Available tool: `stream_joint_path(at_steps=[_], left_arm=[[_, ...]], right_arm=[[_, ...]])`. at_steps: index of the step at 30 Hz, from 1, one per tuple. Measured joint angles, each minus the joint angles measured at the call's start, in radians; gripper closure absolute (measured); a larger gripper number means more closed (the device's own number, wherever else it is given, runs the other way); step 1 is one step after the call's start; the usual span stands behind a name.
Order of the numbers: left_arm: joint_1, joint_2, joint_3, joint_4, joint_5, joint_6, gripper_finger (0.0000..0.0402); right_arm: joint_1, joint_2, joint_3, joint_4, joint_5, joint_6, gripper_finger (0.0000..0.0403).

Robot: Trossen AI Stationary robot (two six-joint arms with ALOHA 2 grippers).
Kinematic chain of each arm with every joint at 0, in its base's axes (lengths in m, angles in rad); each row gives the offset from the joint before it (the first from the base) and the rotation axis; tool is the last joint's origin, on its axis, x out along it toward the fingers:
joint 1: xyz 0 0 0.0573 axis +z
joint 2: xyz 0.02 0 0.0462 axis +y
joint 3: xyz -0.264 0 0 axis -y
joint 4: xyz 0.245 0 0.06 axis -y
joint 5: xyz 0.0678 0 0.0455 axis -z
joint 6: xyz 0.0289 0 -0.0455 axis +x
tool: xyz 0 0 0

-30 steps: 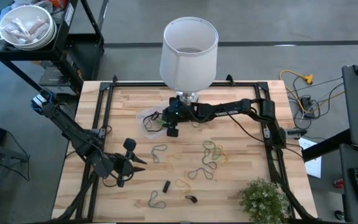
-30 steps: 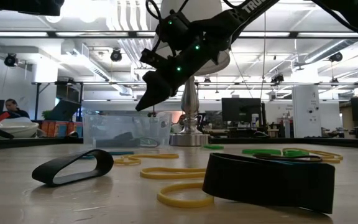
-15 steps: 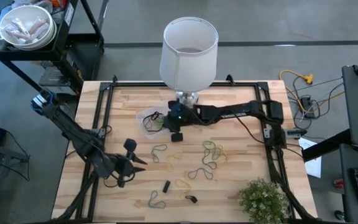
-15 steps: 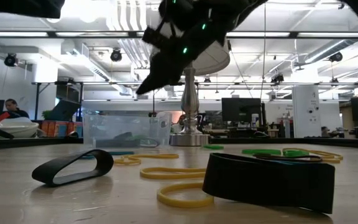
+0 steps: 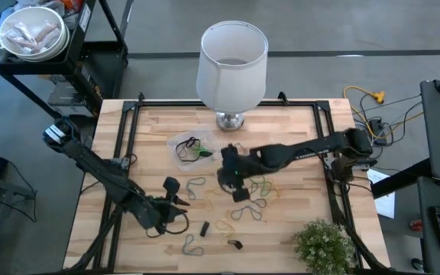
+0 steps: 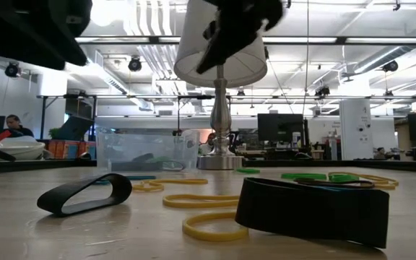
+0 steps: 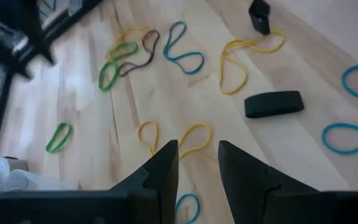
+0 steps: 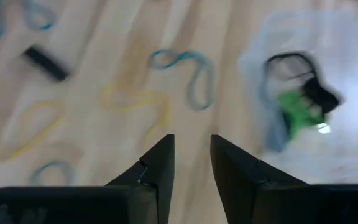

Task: Pick and place rubber bands into bin
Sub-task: Put the black rubber band into the transparent bin

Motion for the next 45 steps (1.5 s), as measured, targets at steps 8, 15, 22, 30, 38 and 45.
stream_joint_path(at_steps=[8,15,22,30,38,45], left_arm=[[0.007,0.170,0.068,0.010,0.061,0.001,0.0303],[0.007,0.347,0.070,0.045,0.062,0.010,0.0303],[0.008,0.447,0.122,0.106,0.060,0.060,0.0303],[0.009,0.500,0.125,0.256,0.059,0.218,0.0303],[0.021,0.501,0.123,0.290,0.059,0.218,0.0303],[0.024,0.501,0.122,0.294,0.065,0.218,0.0303]], right_arm=[[0.120,0.000,-0.016,-0.079,0.002,0.108,0.0319],[0.204,0.001,-0.019,-0.077,0.003,0.154,0.0332],[0.254,0.002,-0.019,-0.058,0.006,0.170,0.0340],[0.306,0.002,-0.043,-0.008,0.009,0.170,0.0340],[0.333,0.002,-0.046,0.003,0.033,0.169,0.0343],[0.333,0.002,-0.046,0.005,0.033,0.169,0.0344]])
